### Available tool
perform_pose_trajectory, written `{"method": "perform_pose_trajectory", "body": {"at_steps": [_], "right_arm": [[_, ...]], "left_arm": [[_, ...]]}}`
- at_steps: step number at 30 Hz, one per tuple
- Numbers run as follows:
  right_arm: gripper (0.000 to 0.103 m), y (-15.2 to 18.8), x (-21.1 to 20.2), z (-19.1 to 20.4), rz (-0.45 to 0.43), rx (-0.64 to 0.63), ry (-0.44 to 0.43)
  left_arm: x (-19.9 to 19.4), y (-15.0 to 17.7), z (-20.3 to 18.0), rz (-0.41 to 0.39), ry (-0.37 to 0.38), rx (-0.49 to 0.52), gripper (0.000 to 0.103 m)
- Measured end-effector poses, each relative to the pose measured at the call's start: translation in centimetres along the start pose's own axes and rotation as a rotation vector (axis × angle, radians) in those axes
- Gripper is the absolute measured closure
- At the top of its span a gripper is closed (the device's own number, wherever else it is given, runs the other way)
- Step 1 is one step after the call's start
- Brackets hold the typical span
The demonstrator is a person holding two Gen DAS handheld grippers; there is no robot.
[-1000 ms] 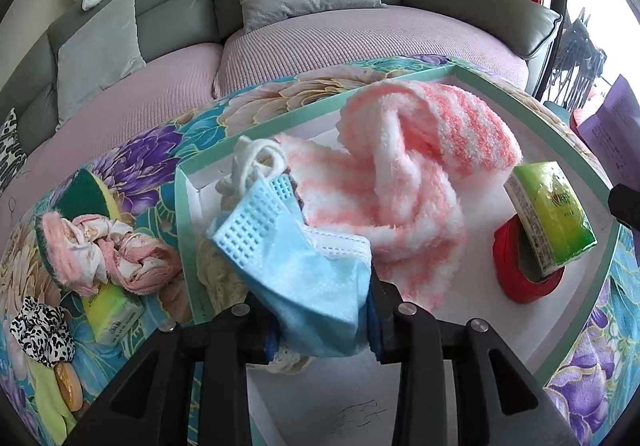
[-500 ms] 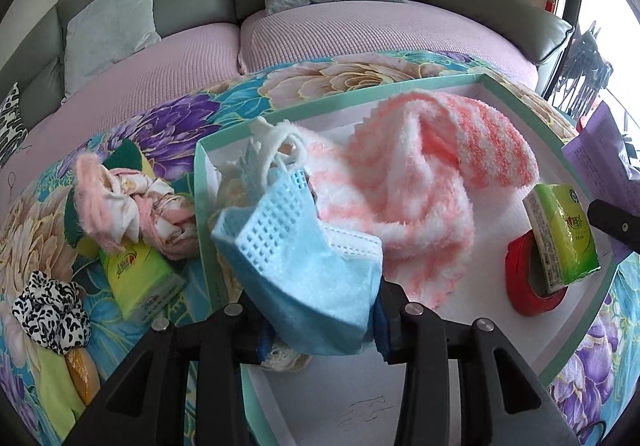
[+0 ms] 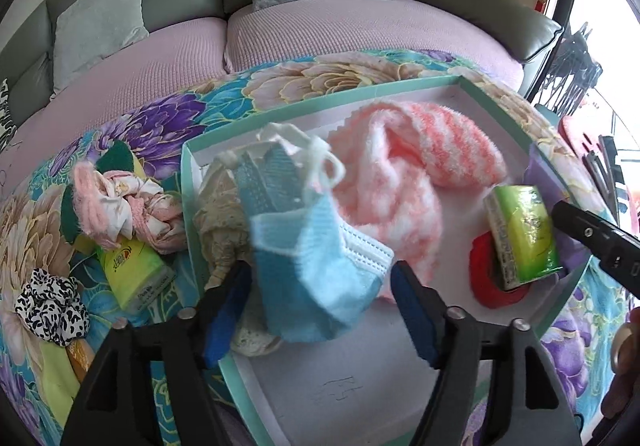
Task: Organize soft objects
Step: 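Open the left tool over the tray while the right tool releases the wipes packet, then move both tools back toward the pile beside the tray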
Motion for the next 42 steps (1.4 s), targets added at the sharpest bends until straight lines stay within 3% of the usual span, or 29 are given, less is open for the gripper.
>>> {"method": "perform_pose_trajectory", "body": {"at_steps": [9,15,18,26,32,42], "right_arm": [[0.018,-0.3,-0.7,0.0,-0.026,-0.015,0.017],[0.000,-0.4,-1.0,0.2,-0.039,-0.028,0.023],[0.000,-0.6,-1.2,0.3,-0.051,-0.025,0.020],[0.000,-0.6,-1.4,1.7,-0.053,-0.062,0.009],[0.000,-0.6,-2.3,4.7,-0.064,-0.085,-0.056],[0.000,0.1,-4.5,10.2,-0.071,-0.165,-0.138]], "left_arm": [[-2.3,-1.3,1.7,-0.053,0.025,-0.097,0.008],[-3.5,-1.7,3.8,-0.084,0.010,-0.174,0.008],[-4.6,-2.2,5.3,-0.121,-0.020,-0.220,0.008],[-7.9,-2.5,10.4,-0.181,-0.194,-0.280,0.007],[-10.2,-1.6,15.0,-0.180,-0.337,-0.367,0.007],[-13.9,0.8,20.2,-0.165,-0.501,-0.445,0.007]]}}
Point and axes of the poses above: each gripper's, at about its wrist camera, not at the fingertips, and x roughly the way its jaws point, z to its left, y to its underside, the point moved 2 cm from there along x, roughly the way its jaws point, and after that the axes turned 13 degrees about -z, right-handed, at the moved point
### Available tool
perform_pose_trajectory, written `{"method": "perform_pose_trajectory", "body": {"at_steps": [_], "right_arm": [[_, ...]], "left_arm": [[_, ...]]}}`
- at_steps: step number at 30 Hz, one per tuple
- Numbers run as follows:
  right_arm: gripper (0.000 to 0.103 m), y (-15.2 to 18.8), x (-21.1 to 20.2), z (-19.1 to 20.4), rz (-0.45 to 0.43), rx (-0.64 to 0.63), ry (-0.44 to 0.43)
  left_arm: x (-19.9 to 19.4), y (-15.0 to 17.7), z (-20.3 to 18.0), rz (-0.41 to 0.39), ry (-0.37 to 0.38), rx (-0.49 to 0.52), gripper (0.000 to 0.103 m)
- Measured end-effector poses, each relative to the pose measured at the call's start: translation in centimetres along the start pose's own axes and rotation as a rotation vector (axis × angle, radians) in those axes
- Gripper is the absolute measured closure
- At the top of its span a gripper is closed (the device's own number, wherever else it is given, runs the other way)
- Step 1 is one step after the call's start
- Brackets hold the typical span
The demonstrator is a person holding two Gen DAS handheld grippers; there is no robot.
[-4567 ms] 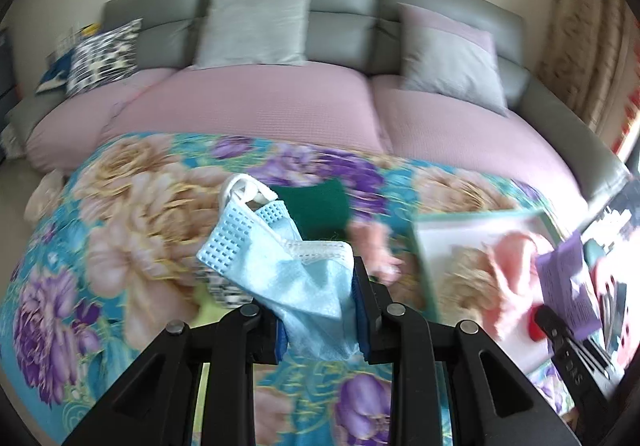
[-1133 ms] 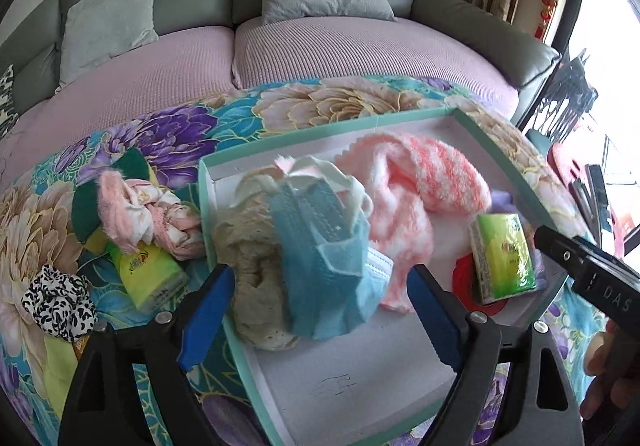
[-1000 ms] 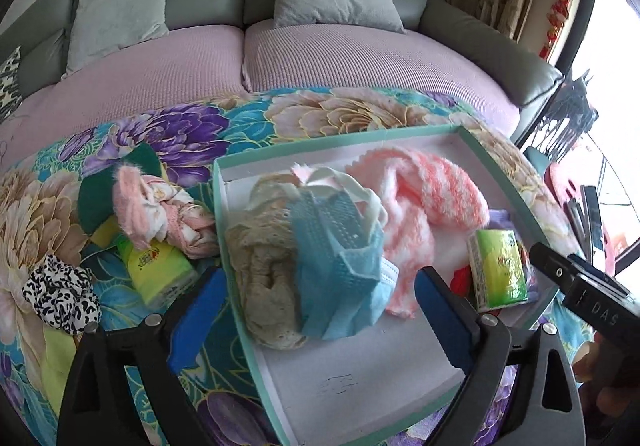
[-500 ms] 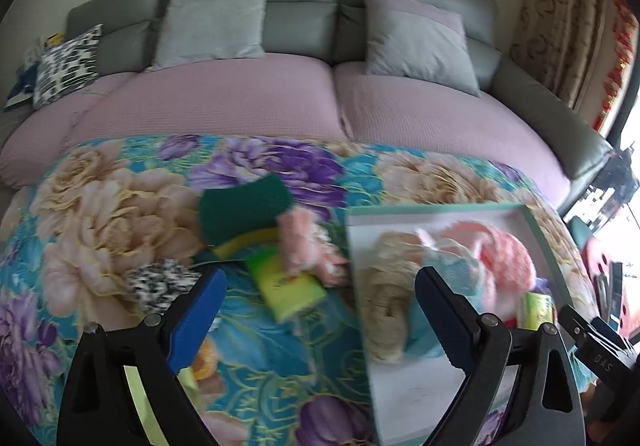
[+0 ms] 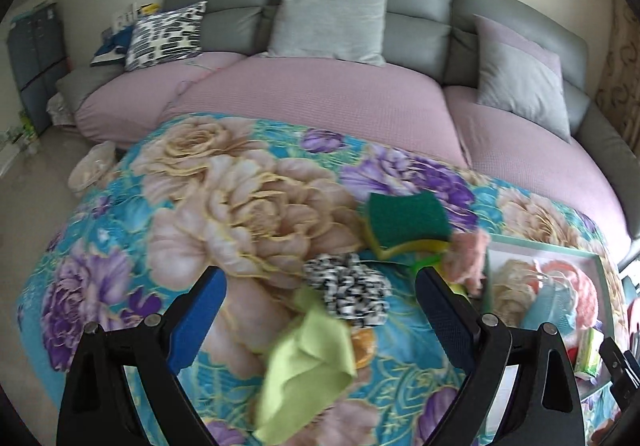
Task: Organize soft objects
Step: 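Move both tools back toward the pile beside the tray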
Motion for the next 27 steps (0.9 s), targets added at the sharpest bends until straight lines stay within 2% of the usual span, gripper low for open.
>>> {"method": "perform_pose_trajectory", "body": {"at_steps": [5,17,21,27], "right_arm": [[0.000,0.0,-1.3,3.6,-0.020,-0.050,-0.058],[0.000,2.1,-2.3,12.9,0.007,-0.149,-0.289],[0.000,3.2,-1.5,15.1,0.023,-0.197,-0.323],[0.000,4.4,0.4,16.3,0.051,-0.221,-0.317]], "left_arm": [[-0.3,0.0,2.0,0.002,-0.044,-0.007,0.007],[0.0,1.4,5.5,0.060,-0.101,-0.042,0.007],[0.6,2.3,6.3,0.098,-0.109,-0.055,0.007],[2.7,4.2,6.6,0.184,-0.096,-0.066,0.007]]}}
Point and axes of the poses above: each gripper's, at about its wrist camera, not at the fingertips, and x roughly the way its jaws point, z to its left, y to its underside, the point moved 2 cm from there along x, roughly the way its jaws point, and after that the axes turned 13 degrees about -z, right-handed, at the moved point
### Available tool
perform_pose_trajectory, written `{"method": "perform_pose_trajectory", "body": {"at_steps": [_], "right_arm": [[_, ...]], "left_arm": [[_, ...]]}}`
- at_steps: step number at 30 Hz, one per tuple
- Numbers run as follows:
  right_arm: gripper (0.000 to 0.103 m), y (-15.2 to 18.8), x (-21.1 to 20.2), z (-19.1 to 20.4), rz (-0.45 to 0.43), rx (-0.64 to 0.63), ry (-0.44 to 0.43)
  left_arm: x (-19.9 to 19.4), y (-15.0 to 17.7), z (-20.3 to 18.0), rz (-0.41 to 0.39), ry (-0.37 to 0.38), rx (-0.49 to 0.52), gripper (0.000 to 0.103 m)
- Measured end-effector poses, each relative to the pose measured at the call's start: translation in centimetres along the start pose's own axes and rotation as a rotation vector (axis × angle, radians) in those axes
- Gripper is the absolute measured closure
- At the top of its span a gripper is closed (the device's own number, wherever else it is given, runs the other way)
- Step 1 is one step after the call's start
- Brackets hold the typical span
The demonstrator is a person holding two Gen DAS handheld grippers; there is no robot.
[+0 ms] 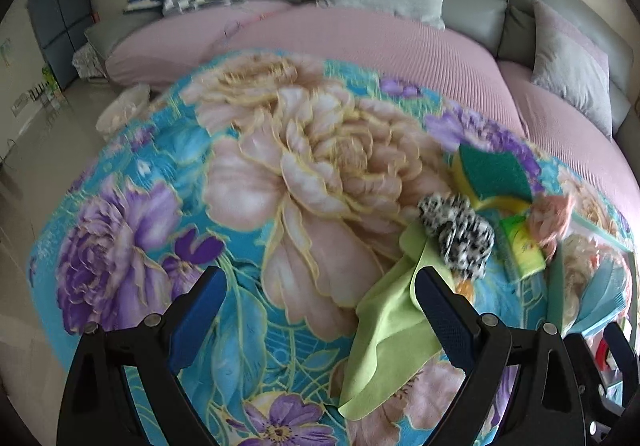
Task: Organize soft objects
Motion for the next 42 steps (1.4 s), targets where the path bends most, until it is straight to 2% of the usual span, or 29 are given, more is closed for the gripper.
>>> {"method": "perform_pose_trajectory", "body": {"at_steps": [5,9,13,17,23,27,32,42], "right_arm": [[0.000,0.5,1.1,-0.4,0.026,0.011,0.011],[0.000,0.6,1.3,-0.5,0.028,0.012,0.009],[0.000,0.6,1.4,-0.4,0.029,0.010,0.005],[0.000,0.5,1.7,-0.3,0.022,0.013,-0.001],[0.000,0.5,2.4,0.0,0.015,0.022,-0.026],[0.000,0.5,2.8,0.4,0.015,0.017,-0.043],[0.000,0.7,3.2,0.7,0.021,0.010,-0.050],[0.000,1.0,3.5,1.0,0.025,0.005,-0.059]], "left_arm": [[2.6,1.8,-0.7,0.089,0.007,0.020,0.008],[4.1,3.2,-1.5,0.160,0.064,0.022,0.008],[4.2,3.5,-1.9,0.164,0.101,0.018,0.011],[4.2,3.8,-2.4,0.179,0.160,0.006,0.038],[3.9,4.0,-3.7,0.177,0.204,0.030,0.063],[4.0,4.0,-3.5,0.177,0.184,0.048,0.080],[4.0,3.9,-3.4,0.169,0.192,0.033,0.091],[2.8,2.8,-1.9,0.120,0.184,0.023,0.097]]}}
Point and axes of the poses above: each gripper's, at about its wrist camera, not at the fingertips, and x roughly the way its jaws point, z to its left, y to its underside, the point moved 2 cm from there along x, roughly the way its jaws point, and after that the axes turned 13 degrees about -z, right-handed, at the moved point
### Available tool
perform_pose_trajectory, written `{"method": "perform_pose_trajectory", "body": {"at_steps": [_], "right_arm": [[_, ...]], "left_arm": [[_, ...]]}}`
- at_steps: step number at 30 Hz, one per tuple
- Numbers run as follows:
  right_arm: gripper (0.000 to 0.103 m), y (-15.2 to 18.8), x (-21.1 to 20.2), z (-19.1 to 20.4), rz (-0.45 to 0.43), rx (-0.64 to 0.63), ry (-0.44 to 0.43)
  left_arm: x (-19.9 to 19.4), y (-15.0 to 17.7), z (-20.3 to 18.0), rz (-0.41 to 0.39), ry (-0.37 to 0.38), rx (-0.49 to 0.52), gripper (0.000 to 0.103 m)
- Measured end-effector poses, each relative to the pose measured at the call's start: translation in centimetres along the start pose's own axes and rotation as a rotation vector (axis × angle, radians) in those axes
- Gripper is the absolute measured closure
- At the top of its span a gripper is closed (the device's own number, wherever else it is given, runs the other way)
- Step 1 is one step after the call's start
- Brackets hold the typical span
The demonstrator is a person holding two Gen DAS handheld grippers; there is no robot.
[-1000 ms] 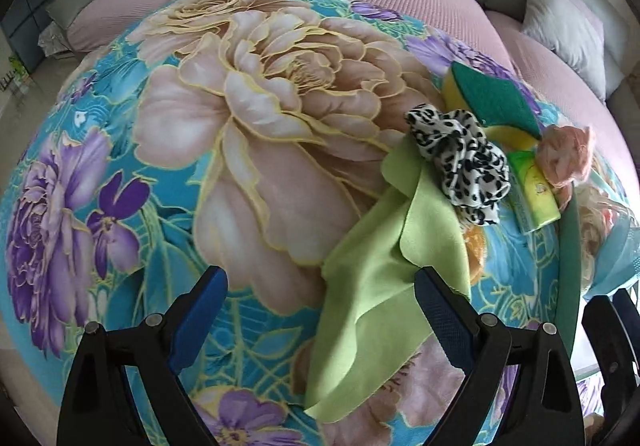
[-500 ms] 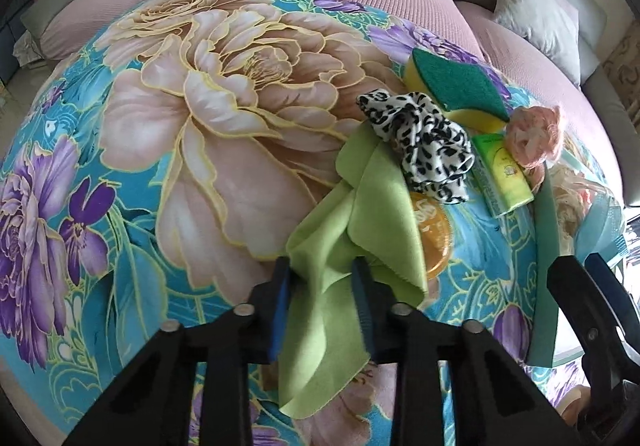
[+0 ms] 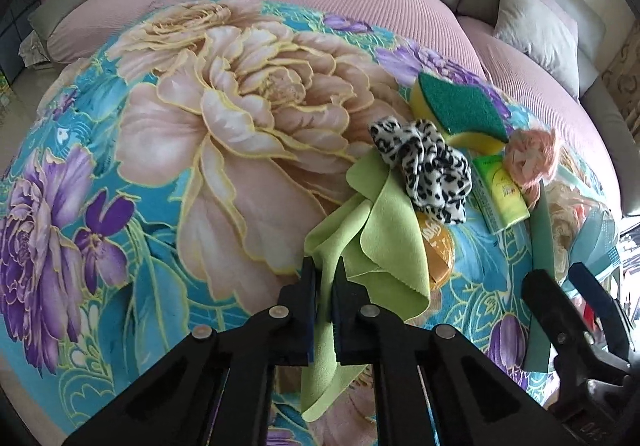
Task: Organize soft objects
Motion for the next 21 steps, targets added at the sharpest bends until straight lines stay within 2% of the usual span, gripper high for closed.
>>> {"method": "perform_pose_trajectory", "body": {"at_steps": [12,21], "right_arm": [[0.000,0.8,1.5,2.2,0.034,-0.051,-0.050],[0.010,1.9,3.1,4.6,0.077,-0.107,-0.095]], "left_arm": [[-2.1,-1.4,2.5,-0.088,-0.089,-0.055,0.097],[-2.7,-1.8,4.4,-0.112,-0.137,-0.089,0.097]]}}
Point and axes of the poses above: each gripper's, at about its wrist camera, not at the fingertips, and x roughly the way its jaws point, z to its left, y to its underside, the point moved 2 cm from there along x, roughly the way its jaws point, and after that the axes turned 13 degrees about -z, right-handed, at the moved point
